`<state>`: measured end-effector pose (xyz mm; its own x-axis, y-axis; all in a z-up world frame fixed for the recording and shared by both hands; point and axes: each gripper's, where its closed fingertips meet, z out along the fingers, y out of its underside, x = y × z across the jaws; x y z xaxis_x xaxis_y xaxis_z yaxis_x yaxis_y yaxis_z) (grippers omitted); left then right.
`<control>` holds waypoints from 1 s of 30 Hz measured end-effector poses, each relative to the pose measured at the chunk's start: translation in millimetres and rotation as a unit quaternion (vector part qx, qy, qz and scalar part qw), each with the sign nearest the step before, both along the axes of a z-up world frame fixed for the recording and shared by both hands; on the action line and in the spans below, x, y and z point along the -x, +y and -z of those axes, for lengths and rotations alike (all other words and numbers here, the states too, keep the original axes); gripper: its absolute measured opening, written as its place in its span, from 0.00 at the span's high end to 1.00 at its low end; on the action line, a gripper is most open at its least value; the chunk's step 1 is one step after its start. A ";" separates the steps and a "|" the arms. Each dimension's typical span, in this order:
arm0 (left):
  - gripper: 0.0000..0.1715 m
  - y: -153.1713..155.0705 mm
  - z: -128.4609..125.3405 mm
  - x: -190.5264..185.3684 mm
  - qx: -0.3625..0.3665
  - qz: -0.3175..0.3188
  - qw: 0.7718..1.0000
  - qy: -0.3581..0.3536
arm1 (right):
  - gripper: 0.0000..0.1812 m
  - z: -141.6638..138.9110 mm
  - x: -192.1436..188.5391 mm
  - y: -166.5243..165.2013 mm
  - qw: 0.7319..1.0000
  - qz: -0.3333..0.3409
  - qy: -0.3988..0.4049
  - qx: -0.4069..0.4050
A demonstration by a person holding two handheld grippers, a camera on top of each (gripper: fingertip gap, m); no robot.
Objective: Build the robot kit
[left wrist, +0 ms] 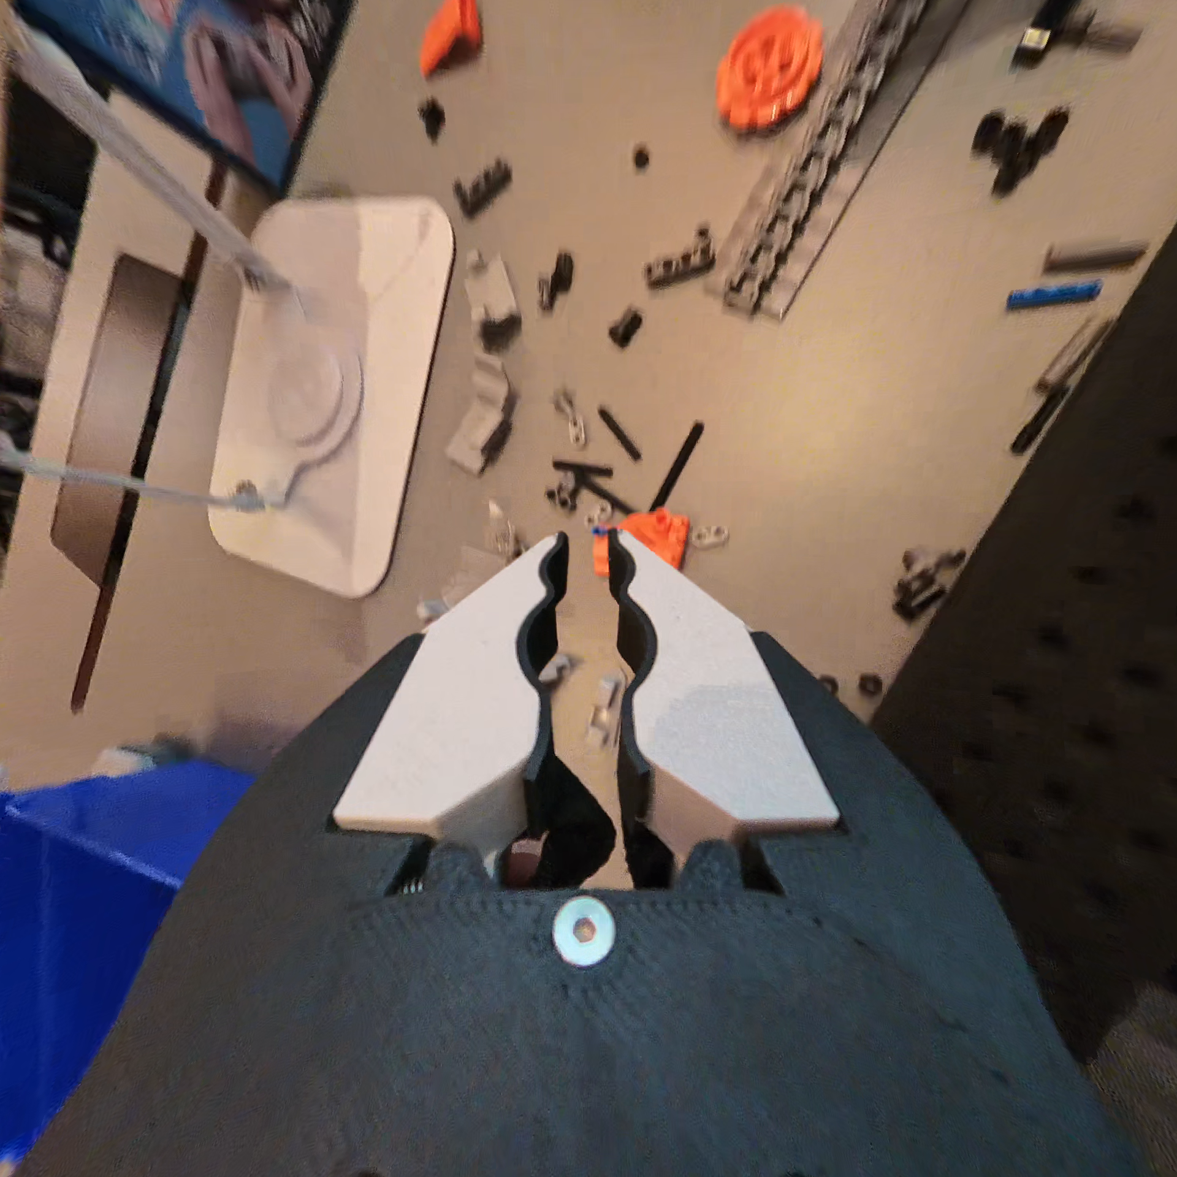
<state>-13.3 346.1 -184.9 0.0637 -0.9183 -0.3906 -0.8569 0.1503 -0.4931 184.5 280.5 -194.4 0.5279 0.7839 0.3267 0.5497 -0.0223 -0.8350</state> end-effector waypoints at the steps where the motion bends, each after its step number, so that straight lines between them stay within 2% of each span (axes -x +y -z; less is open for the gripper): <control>1: 0.93 -2.2 5.1 7.9 0.009 -0.003 1.000 0.011 | 0.91 0.7 0.1 0.0 1.000 -0.001 0.000 0.001; 4: 0.93 -6.0 13.2 27.9 0.016 -0.014 0.999 0.030 | 0.91 2.9 -0.3 0.5 1.000 0.000 -0.002 0.003; 9: 0.93 -30.2 23.0 43.5 0.054 0.005 0.998 0.032 | 0.91 6.9 0.4 0.3 1.000 -0.003 -0.005 0.009; 14: 0.93 -33.8 14.9 54.1 0.046 0.002 0.999 0.014 | 0.91 11.6 2.1 -1.4 1.000 -0.012 -0.008 0.015; 18: 0.94 -69.7 21.4 21.4 0.091 0.083 0.992 -0.013 | 0.91 15.0 4.4 -2.8 1.000 -0.018 -0.011 0.019; 21: 0.92 -98.7 41.3 -3.1 0.124 0.151 0.981 0.017 | 0.91 15.5 4.9 -3.7 1.000 -0.022 -0.012 0.019; 24: 0.90 -84.2 32.2 -1.2 0.099 0.141 0.985 0.023 | 0.91 13.1 4.3 -4.0 1.000 -0.021 -0.011 0.014; 27: 0.90 -51.8 -3.2 13.9 0.050 0.089 0.995 -0.005 | 0.91 12.1 4.4 -4.9 1.000 -0.021 -0.007 0.013; 30: 0.90 -17.7 -39.0 39.0 -0.020 0.034 0.999 -0.001 | 0.91 14.6 4.6 -5.0 1.000 -0.022 -0.008 0.017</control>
<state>-52.3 328.5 -145.9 0.0035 -0.9046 -0.4262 -0.8428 0.2267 -0.4881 179.9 275.5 -209.0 0.4880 0.8167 0.3078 0.5633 -0.0253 -0.8258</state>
